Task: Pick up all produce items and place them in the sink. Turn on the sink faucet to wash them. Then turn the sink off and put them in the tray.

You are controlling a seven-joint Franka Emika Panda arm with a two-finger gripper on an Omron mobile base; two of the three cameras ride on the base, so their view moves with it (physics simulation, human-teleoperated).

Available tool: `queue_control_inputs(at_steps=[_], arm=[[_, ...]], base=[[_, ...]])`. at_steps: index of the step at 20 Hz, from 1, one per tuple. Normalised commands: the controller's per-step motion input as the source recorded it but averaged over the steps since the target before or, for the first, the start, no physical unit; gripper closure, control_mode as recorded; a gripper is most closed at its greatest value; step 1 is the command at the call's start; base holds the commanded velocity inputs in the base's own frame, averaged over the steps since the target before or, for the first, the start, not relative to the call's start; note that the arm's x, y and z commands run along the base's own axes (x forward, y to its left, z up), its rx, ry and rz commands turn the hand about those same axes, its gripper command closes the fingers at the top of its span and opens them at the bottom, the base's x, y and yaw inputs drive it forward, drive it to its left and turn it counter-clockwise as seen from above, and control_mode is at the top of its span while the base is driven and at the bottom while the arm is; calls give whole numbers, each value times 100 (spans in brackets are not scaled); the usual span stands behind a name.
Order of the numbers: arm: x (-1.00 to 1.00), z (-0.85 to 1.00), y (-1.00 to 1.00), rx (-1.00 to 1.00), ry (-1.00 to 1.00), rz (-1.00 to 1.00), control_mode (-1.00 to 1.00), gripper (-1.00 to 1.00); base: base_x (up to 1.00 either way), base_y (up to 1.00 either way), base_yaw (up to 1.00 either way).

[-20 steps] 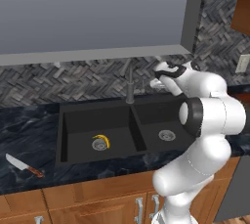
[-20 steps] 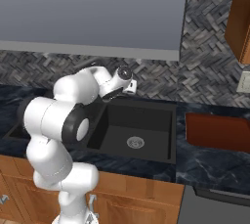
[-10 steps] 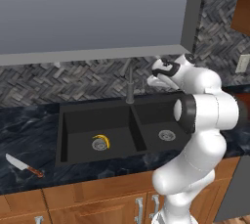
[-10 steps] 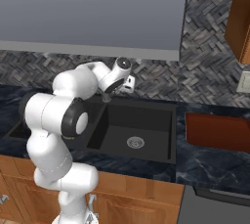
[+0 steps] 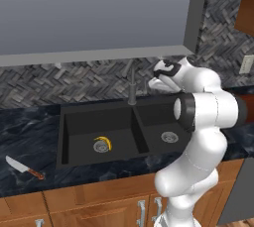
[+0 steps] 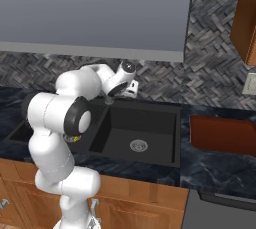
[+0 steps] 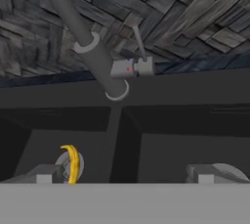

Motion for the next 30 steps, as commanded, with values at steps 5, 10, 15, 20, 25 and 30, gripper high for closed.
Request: queue_control_inputs(at_steps=[5,10,15,20,25,30], arm=[[7,-28,2,4,0,0,-100,-100],[42,-1,1,2,0,0,-100,-100],[58,0,0,1,0,0,-100,-100],[38,-5,0,0,0,0,-100,-100],[36,-7,0,0,0,0,-100,-100],[24,-18,0,0,0,0,-100,-100]], base=[[0,0,0],[0,0,0],[0,0,0],[0,0,0],[0,0,0],[0,0,0]])
